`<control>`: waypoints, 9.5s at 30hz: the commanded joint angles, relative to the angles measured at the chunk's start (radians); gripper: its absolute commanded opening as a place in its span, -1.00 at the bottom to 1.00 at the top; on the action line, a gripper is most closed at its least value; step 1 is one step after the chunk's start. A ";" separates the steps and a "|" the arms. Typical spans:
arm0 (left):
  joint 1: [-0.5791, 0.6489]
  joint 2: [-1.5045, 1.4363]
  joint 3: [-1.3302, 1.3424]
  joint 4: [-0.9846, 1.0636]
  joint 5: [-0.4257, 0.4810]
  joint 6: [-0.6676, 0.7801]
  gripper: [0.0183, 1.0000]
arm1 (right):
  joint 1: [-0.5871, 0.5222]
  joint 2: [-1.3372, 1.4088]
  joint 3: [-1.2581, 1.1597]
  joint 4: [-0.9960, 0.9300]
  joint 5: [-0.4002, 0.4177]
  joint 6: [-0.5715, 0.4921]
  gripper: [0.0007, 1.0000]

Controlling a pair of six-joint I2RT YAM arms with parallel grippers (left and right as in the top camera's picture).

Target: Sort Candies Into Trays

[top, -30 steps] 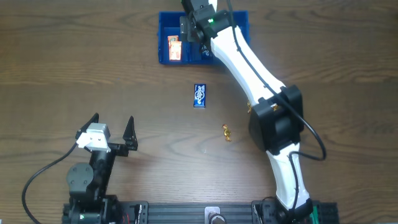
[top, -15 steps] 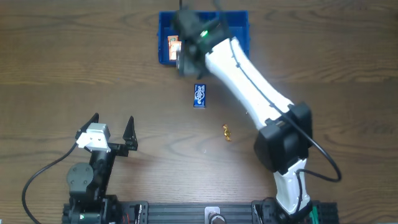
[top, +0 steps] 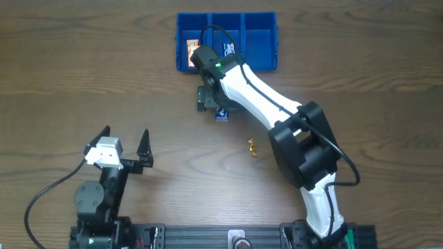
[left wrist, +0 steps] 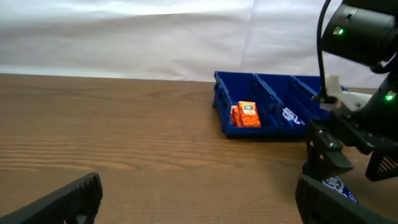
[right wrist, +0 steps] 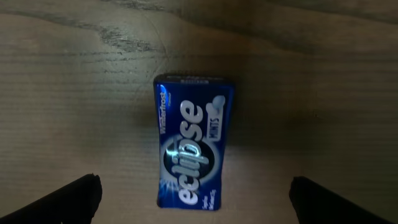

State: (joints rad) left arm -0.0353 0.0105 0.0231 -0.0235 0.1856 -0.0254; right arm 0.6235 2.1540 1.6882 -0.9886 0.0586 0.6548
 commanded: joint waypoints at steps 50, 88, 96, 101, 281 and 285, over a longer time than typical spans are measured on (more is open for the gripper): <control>0.002 -0.007 -0.018 -0.033 0.021 0.003 1.00 | -0.121 -0.003 0.532 0.026 0.303 -0.216 -0.93; 0.002 -0.007 -0.018 -0.033 0.022 0.003 1.00 | -0.169 0.188 0.587 0.105 0.209 -0.214 -0.92; 0.002 -0.007 -0.018 -0.033 0.022 0.003 1.00 | -0.168 0.188 0.587 0.078 0.182 -0.214 -0.86; 0.002 -0.007 -0.018 -0.033 0.022 0.003 0.99 | -0.168 0.188 0.587 0.078 0.170 -0.214 -0.75; 0.002 -0.007 -0.018 -0.033 0.022 0.003 0.99 | -0.317 -0.079 0.219 0.108 0.142 -0.348 -0.93; 0.002 -0.007 -0.018 -0.033 0.021 0.003 1.00 | -0.319 -0.065 0.219 0.128 0.132 -0.346 -0.93</control>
State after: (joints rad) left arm -0.0353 0.0101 0.0231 -0.0235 0.1856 -0.0254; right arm 0.3130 2.0933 1.8709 -0.8772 0.1940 0.3252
